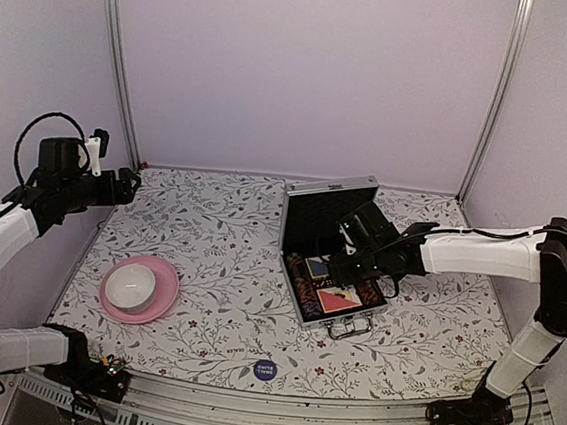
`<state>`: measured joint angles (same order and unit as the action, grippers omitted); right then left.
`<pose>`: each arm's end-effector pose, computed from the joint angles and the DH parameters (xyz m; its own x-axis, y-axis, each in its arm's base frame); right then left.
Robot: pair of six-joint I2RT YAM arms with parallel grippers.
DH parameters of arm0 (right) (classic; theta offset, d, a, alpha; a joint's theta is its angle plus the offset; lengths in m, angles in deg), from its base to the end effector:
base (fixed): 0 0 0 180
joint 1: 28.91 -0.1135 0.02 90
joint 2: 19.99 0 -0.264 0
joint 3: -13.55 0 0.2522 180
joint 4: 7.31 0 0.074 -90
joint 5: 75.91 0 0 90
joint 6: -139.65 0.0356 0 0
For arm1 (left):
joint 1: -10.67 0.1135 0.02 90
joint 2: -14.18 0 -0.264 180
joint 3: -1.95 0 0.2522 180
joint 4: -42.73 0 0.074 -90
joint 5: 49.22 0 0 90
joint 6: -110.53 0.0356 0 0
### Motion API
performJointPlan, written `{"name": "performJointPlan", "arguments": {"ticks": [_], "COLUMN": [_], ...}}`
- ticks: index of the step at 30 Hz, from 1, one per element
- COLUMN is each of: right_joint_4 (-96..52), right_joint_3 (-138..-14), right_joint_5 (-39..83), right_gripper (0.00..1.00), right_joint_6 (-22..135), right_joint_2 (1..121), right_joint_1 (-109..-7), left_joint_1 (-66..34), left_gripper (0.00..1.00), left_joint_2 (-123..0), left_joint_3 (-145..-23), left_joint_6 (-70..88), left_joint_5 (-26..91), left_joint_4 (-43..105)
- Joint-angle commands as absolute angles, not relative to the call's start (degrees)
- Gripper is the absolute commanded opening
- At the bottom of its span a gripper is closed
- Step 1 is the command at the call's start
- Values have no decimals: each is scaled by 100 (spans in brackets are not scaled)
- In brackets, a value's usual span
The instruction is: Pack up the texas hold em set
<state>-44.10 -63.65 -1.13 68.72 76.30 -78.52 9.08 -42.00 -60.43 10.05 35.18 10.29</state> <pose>0.2326 0.2590 0.2037 -0.7159 -0.3550 -0.6012 -0.4291 0.9030 -0.0221 0.2218 -0.0096 0.3117 -0.4555 -0.1684 -0.8741 0.0328 0.9781 -0.2056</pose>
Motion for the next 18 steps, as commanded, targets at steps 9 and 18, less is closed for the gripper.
{"name": "performJointPlan", "arguments": {"ticks": [9,18], "right_joint_4": [-3812,-3856], "right_joint_3": [-7200,-7416], "right_joint_5": [161,49], "right_gripper": [55,55], "right_joint_6": [6779,6886], "right_joint_2": [8724,9106], "right_joint_1": [-7613,-7493], "left_joint_1": [979,981], "left_gripper": [97,97], "left_joint_2": [-4137,-4172], "left_joint_3": [-5987,-5997], "left_joint_6": [1095,1112], "left_joint_5": [3532,3559], "left_joint_4": [1200,1187]}}
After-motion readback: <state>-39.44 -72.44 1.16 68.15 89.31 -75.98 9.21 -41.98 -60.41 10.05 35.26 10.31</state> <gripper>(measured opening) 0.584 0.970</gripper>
